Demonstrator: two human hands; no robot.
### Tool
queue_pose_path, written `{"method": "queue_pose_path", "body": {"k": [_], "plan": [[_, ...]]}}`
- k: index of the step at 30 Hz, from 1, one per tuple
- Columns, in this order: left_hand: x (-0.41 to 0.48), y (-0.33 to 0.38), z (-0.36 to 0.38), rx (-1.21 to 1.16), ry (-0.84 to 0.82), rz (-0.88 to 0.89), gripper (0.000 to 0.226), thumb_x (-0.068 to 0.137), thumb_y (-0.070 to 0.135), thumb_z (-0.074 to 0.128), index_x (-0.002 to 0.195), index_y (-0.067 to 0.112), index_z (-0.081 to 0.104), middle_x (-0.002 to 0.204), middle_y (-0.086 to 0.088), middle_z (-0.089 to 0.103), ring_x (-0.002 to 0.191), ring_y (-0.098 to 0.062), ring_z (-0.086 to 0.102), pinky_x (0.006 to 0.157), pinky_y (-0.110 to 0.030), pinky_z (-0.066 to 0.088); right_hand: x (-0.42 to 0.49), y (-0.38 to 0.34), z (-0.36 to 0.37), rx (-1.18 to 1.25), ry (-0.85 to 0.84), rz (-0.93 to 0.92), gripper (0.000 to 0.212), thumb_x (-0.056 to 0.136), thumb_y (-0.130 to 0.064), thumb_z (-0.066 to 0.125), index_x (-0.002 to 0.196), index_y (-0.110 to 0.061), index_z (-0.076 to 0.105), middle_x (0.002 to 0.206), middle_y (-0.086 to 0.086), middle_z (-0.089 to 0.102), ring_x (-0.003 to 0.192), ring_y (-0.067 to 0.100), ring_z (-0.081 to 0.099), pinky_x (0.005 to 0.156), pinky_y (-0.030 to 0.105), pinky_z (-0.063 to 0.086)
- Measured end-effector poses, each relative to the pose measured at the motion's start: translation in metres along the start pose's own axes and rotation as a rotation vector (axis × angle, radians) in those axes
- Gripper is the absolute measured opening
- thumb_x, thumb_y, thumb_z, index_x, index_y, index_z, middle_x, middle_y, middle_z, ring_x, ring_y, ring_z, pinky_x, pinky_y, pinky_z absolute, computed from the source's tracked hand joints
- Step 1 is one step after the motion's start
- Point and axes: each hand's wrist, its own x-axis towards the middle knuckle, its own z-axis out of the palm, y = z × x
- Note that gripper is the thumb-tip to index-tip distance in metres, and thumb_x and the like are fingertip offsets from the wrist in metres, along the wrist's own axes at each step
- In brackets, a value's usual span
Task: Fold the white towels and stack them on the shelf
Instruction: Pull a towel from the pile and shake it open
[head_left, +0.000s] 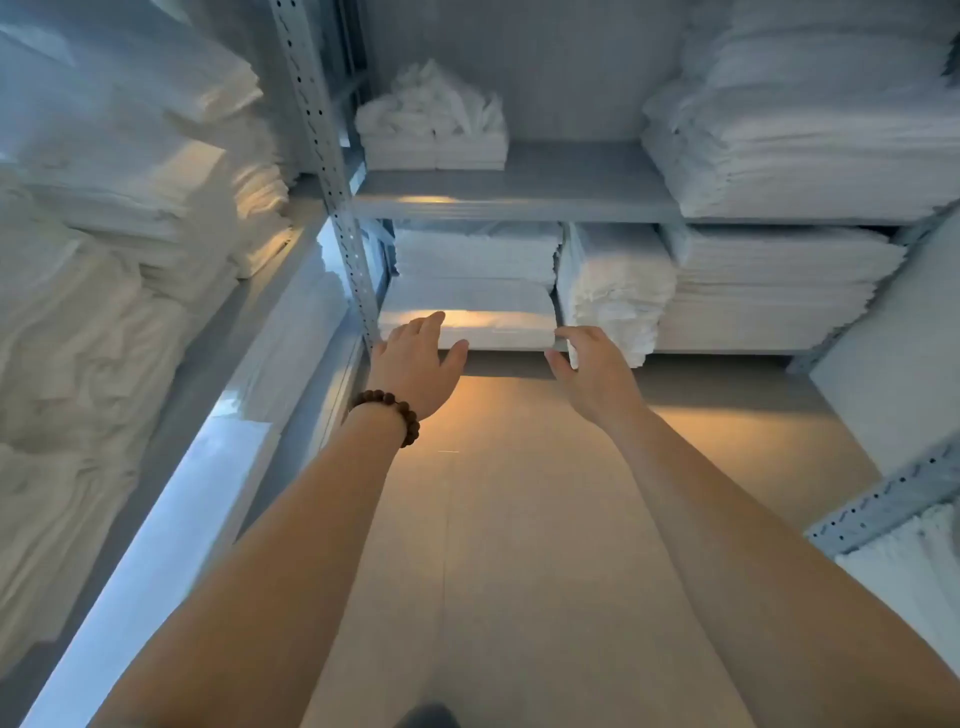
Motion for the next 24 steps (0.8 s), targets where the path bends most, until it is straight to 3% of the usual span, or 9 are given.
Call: {"method": "queue_pose_path", "body": {"k": [14,24], "plan": [[0.091,-0.013,0.049,0.058,-0.026,-0.015,0.055,0.094,0.049,0.032,0.141,0.02,0.033,0.145,-0.005,0.041,0.132,-0.025,0.036,0.108,-0.048,0.027,0.086,0.041,0.022,0.011,-0.025,0.033,0.041,0.095,-0.035,0.048,0.132,-0.018,0.048,0.137,0.001,0.045,0.124,0.02,0.045,0.103,0.037,0.04],[0.247,-0.06,0.085,0.017,-0.089,-0.025,0.055,0.095,0.047,0.034,0.143,0.02,0.031,0.147,-0.002,0.039,0.134,-0.023,0.034,0.11,-0.047,0.027,0.248,0.051,0.073,-0.025,-0.093,0.058,0.04,0.095,-0.033,0.047,0.132,-0.018,0.047,0.138,0.002,0.044,0.112,0.022,0.053,0.099,0.037,0.043]]}}
